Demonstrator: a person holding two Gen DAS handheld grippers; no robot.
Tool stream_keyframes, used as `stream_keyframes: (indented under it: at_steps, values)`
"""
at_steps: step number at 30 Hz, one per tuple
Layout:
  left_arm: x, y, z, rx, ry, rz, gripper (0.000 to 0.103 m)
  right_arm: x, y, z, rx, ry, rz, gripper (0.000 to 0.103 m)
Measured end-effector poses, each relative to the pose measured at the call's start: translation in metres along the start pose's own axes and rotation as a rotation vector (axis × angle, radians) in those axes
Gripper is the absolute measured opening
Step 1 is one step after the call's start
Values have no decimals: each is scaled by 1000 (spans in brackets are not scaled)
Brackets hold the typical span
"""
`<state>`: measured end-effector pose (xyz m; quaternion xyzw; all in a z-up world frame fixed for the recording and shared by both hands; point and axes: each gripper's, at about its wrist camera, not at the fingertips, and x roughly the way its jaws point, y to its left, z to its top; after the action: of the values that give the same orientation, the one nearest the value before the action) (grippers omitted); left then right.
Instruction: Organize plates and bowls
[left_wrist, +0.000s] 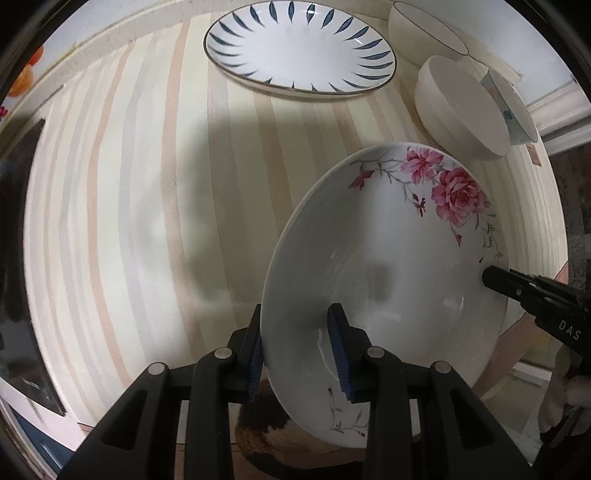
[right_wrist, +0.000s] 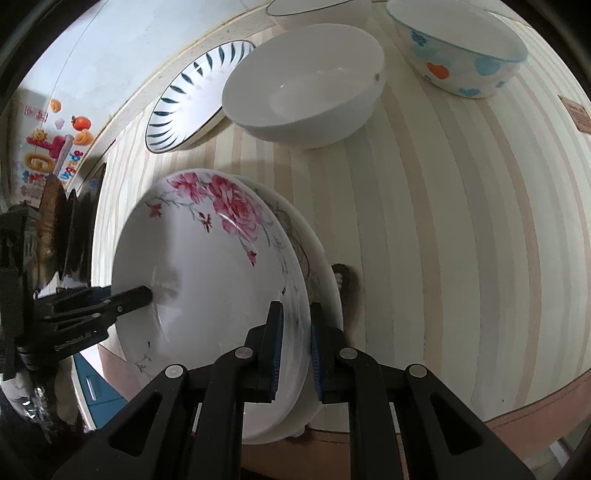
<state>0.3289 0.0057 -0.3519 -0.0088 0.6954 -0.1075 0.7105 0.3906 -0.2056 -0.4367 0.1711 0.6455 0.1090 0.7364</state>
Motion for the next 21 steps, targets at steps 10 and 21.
stream_keyframes:
  at_steps: [10, 21]
  values:
    - [11, 10, 6, -16, 11, -44, 30, -8, -15, 5, 93, 28, 58, 18]
    - [-24, 49, 16, -88, -43, -80, 30, -54, -25, 17, 151, -7, 39, 19]
